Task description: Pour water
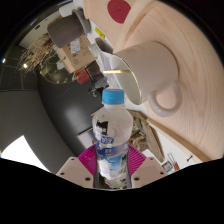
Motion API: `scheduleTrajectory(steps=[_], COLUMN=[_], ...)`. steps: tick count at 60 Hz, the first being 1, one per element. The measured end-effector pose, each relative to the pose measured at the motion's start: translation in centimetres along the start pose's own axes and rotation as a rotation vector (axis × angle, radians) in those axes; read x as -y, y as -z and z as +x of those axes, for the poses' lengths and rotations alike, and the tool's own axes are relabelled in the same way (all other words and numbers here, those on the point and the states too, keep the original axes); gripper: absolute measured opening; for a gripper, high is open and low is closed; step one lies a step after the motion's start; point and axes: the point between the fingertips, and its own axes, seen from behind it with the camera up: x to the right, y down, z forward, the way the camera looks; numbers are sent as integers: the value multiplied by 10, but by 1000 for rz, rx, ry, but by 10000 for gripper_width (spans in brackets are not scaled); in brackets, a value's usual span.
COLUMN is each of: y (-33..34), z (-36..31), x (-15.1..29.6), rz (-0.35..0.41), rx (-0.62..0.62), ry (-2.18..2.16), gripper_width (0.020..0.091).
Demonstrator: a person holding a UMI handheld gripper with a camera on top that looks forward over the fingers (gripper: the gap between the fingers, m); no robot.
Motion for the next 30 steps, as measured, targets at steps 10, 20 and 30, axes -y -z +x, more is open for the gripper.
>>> scheduleTrajectory(steps=[10,20,30], y=[1,10,31], z=[-11,-66,-148], x=[-16,-24,-4], rz=[-25,5,120], rx=[-52,-72,-55], ry=[215,740,1254], gripper_width=[366,368,371])
